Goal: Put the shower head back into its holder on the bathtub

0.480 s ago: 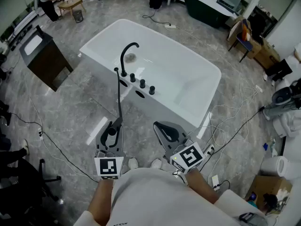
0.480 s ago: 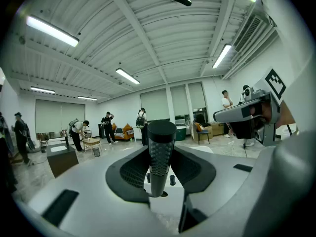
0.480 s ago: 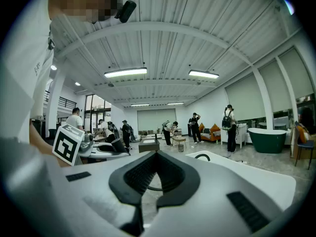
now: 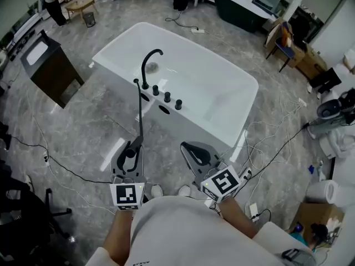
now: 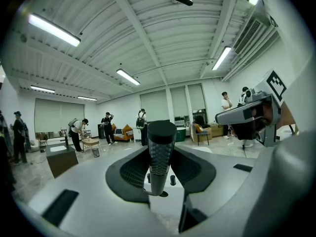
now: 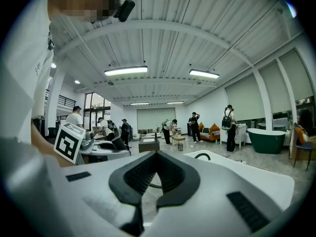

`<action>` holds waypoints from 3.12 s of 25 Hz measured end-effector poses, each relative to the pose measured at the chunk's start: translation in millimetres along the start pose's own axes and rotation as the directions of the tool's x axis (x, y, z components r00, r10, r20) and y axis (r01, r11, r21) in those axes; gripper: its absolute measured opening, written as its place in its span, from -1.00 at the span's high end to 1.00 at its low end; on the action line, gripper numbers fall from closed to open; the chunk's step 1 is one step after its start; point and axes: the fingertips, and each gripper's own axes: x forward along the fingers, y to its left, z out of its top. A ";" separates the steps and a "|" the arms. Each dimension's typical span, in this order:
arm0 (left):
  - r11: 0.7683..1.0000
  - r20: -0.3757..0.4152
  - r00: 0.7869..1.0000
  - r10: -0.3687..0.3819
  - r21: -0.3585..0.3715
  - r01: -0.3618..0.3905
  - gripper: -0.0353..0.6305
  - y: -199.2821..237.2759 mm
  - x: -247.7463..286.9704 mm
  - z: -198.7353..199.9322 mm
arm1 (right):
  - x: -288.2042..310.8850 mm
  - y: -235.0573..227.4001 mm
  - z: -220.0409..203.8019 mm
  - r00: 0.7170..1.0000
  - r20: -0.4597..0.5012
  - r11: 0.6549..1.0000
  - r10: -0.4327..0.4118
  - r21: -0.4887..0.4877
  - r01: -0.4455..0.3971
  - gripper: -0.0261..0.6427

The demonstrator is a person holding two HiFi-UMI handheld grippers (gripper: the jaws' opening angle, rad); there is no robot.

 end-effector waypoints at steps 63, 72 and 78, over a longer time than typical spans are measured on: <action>0.998 0.060 0.997 -0.057 0.002 0.057 0.47 89.3 67.0 11.9 | 145.1 -25.6 8.1 0.998 0.004 0.997 0.062 0.041 -0.062 0.87; 1.000 0.039 0.999 -0.029 -0.003 0.030 0.47 97.7 121.1 24.9 | 180.6 -74.6 13.6 0.995 -0.011 0.994 0.095 0.051 -0.095 0.87; 1.000 0.032 0.999 0.004 0.003 -0.004 0.47 100.0 156.5 33.2 | 201.2 -109.0 14.9 0.991 -0.012 0.989 0.135 0.055 -0.134 0.87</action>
